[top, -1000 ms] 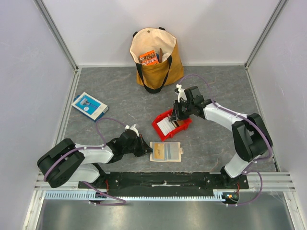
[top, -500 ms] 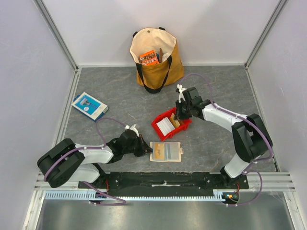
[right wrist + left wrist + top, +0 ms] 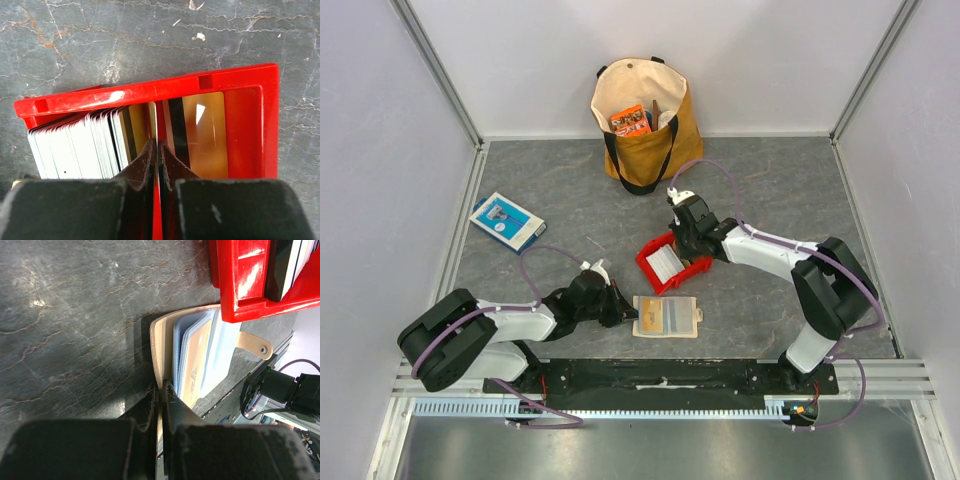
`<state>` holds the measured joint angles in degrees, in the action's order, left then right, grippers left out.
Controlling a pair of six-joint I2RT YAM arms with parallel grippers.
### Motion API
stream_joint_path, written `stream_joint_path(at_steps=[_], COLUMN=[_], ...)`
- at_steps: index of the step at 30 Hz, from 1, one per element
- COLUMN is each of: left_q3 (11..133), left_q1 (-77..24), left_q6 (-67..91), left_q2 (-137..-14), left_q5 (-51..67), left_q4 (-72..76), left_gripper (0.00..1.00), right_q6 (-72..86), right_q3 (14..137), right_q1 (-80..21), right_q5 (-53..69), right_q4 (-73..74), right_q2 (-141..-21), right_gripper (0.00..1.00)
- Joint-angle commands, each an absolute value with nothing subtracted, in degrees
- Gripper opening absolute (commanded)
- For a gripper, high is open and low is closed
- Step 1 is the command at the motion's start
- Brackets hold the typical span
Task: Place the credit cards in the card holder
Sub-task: Pick up the credit card from the storage box.
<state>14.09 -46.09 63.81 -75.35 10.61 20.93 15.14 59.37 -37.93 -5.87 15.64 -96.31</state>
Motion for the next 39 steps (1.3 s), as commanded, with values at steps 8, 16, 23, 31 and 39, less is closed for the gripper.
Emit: stream_joint_path(at_steps=[8,16,23,31,39], left_q3=[11.8,11.9,11.3,11.2,11.3], left_q1=[-46.2,-46.3,-46.3,-46.2,-46.2], left_q6=[59.3,59.5,59.4,59.4,61.2], left_q2=[-77.3,-77.0,-74.1,-67.5,-49.8], left_q5=[7.8,7.8,6.6,4.5,-1.7], left_q4=[12.5,12.2,9.8,3.1,-12.2], left_gripper=[0.02,0.02,0.02,0.21,0.61], right_q6=[13.3,13.3,13.1,19.3,35.9], right_q3=[61.3,61.7,63.1,60.1,46.6], right_q1=[-38.2,-38.2,-38.2,-35.7,-34.0], right_q5=[-5.6,-7.4,-14.5,-5.7,13.4], right_q4=[17.1,17.4,18.4,17.5,4.0], right_q2=[-99.3,-98.8,-89.3,-78.1,-67.2], right_gripper=[0.15,0.01,0.00,0.00,0.00])
